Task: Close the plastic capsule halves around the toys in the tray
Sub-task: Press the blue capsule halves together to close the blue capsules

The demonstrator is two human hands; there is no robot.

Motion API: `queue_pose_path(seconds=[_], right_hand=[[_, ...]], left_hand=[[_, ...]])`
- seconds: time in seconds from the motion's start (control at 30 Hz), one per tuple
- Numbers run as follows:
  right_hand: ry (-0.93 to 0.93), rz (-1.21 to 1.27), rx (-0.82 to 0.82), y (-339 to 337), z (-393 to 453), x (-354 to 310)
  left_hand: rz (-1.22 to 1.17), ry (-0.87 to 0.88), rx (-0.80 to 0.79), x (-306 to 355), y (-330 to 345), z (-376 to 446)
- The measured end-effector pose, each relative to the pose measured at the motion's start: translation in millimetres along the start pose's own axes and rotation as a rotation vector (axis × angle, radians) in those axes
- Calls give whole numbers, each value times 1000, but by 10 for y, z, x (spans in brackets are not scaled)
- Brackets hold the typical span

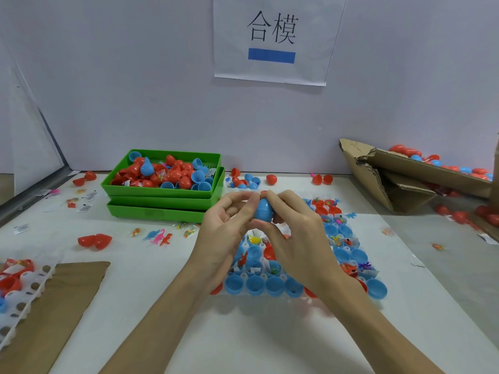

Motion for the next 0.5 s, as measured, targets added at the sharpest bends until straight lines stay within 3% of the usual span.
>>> queue_pose_path(seconds=[0.3,0.4,0.5], right_hand=[[51,-3,-15,13,8,11],[312,236,-9,-31,45,106],[825,774,3,-54,208,461]], left_hand=[[49,22,-10,35,-41,28],[34,32,-4,45,-45,23],[32,57,21,87,-76,25]])
Point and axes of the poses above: each hand's wrist, its own z-axis towards the middle knuckle, its own y-axis out of the palm, x = y × z, the point moved 4 cm from there along z, towards the middle knuckle, and after that the axes turned 11 degrees about -z, right-handed, at the moved point
